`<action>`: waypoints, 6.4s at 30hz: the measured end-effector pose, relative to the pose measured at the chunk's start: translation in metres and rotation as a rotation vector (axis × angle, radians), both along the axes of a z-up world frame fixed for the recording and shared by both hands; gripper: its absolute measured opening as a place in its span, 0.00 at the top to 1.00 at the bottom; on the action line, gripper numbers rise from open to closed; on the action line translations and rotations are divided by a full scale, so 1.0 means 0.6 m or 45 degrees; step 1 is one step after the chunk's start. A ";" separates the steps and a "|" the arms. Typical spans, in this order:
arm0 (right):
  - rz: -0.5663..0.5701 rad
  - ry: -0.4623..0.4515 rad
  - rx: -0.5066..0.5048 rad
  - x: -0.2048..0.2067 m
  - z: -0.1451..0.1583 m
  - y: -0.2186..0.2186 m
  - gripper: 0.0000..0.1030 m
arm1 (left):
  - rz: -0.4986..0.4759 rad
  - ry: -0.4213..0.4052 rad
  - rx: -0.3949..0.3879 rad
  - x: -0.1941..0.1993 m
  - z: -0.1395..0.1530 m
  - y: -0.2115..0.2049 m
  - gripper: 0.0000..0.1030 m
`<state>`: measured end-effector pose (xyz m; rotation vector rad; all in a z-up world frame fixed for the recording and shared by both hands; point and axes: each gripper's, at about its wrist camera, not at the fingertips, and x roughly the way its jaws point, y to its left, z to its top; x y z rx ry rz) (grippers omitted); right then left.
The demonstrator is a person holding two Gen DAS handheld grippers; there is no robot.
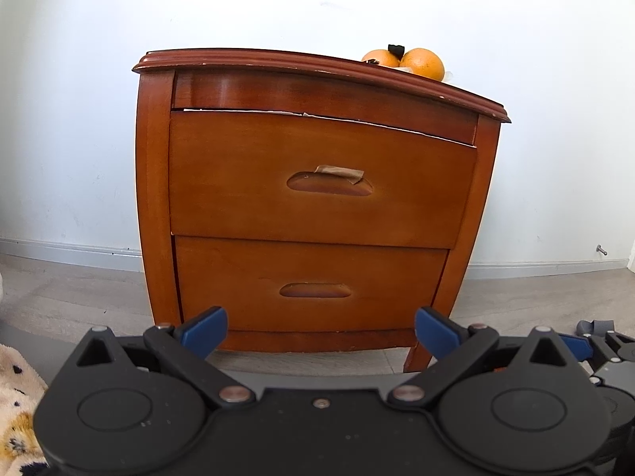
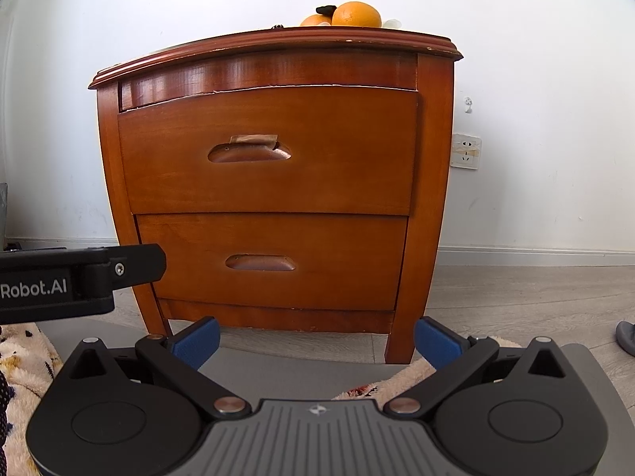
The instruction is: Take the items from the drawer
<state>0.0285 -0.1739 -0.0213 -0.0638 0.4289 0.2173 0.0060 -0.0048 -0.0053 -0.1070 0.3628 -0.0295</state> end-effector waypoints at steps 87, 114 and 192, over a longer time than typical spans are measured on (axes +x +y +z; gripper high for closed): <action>0.059 -0.195 -0.081 0.322 -0.007 0.029 0.01 | -0.250 -0.320 -0.821 0.305 0.001 0.059 0.36; 0.021 -0.173 0.004 0.263 0.000 0.033 0.00 | -0.270 -0.340 -0.757 0.216 0.016 0.065 0.37; 0.024 -0.030 0.153 0.072 0.055 -0.047 0.00 | -0.220 -0.199 -0.388 0.029 0.041 0.037 0.09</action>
